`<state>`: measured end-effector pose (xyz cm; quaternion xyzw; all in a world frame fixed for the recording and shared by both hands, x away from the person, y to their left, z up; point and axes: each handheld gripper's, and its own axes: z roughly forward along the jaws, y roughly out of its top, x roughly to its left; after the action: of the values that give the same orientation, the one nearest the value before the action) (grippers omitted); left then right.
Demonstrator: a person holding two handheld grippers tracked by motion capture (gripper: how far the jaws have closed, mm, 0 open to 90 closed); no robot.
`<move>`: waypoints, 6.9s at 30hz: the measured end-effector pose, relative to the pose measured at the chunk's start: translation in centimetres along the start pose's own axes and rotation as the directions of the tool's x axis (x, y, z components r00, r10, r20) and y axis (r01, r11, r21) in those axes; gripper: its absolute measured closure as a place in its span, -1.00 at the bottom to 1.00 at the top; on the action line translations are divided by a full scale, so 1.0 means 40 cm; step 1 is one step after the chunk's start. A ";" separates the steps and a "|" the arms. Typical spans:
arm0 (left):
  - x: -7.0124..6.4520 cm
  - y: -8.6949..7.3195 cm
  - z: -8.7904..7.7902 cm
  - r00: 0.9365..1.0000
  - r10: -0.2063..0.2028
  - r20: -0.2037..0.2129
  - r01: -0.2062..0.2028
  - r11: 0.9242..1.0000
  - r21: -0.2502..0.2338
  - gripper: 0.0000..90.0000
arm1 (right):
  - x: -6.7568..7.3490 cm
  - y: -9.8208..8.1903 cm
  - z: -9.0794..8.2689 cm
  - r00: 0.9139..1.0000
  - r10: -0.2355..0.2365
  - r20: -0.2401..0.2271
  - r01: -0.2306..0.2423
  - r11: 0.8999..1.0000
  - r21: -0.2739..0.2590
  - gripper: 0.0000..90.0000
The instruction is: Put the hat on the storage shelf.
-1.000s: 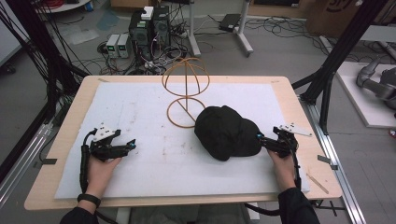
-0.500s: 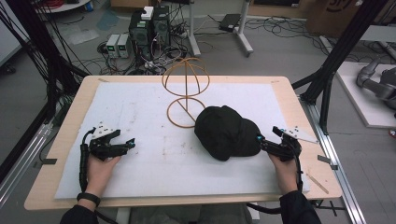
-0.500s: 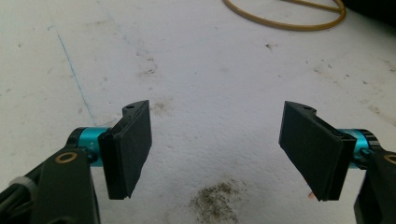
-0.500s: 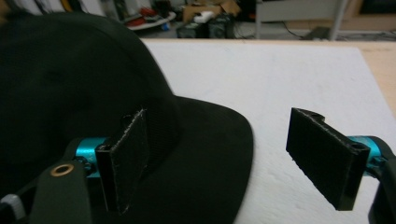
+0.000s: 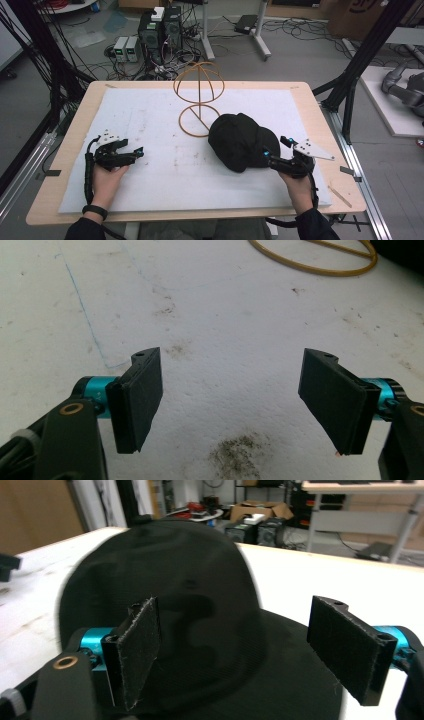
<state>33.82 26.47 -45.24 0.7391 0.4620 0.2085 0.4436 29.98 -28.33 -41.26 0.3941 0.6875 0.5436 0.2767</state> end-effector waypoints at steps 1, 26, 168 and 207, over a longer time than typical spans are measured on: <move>0.000 0.000 0.000 1.000 0.002 0.000 -0.002 1.000 0.001 -0.43 | 0.022 0.003 0.007 0.999 -0.026 -0.018 0.026 1.000 0.004 -0.53; -0.008 -0.001 -0.001 0.999 0.036 0.009 -0.036 0.999 -0.004 -0.43 | 0.110 0.000 0.079 0.991 -0.127 0.046 0.120 0.984 0.129 0.08; -0.025 0.002 0.010 0.994 0.110 0.005 -0.110 0.993 0.043 -0.41 | 0.175 0.486 0.262 0.954 -0.062 0.295 0.155 0.940 -0.303 0.98; -0.038 0.001 0.016 0.989 0.143 -0.023 -0.141 0.988 0.059 -0.43 | -0.017 0.105 0.072 0.985 -0.070 0.157 0.066 0.997 0.030 -0.32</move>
<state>33.56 24.84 -45.39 0.7795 0.4200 0.2365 0.4001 33.70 -26.98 -37.95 0.4157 0.6830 0.4923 0.3438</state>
